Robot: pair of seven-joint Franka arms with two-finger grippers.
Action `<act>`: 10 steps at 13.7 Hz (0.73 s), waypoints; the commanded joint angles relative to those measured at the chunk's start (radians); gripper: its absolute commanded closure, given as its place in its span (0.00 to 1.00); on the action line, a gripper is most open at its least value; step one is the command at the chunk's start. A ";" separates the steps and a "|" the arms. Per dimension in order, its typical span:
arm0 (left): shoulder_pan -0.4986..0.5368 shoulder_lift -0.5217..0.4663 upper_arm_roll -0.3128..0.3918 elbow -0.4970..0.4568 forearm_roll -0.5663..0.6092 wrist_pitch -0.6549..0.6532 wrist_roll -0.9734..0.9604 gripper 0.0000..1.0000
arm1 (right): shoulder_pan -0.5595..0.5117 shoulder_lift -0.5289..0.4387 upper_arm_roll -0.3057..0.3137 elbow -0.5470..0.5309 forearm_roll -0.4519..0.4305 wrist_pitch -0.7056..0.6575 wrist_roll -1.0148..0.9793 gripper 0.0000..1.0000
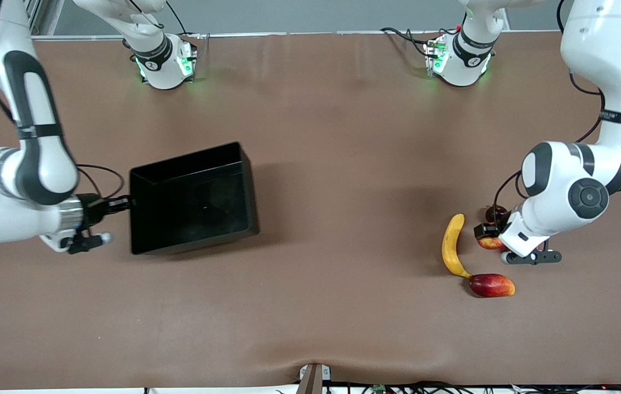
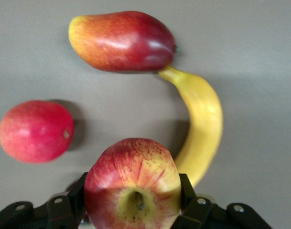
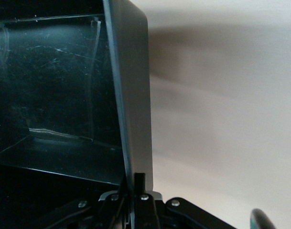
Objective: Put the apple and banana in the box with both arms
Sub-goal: 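Lift the apple with the left gripper while the right gripper slides the box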
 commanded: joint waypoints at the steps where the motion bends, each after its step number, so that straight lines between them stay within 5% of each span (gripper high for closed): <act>1: -0.003 -0.084 -0.061 -0.023 0.004 -0.075 -0.090 1.00 | 0.093 -0.012 -0.004 0.004 0.043 0.005 0.107 1.00; 7: -0.005 -0.129 -0.246 -0.021 0.004 -0.138 -0.375 1.00 | 0.351 -0.005 -0.004 -0.003 0.047 0.186 0.438 1.00; 10: -0.051 -0.126 -0.274 -0.021 0.004 -0.136 -0.442 1.00 | 0.492 0.007 -0.006 -0.009 0.047 0.296 0.622 1.00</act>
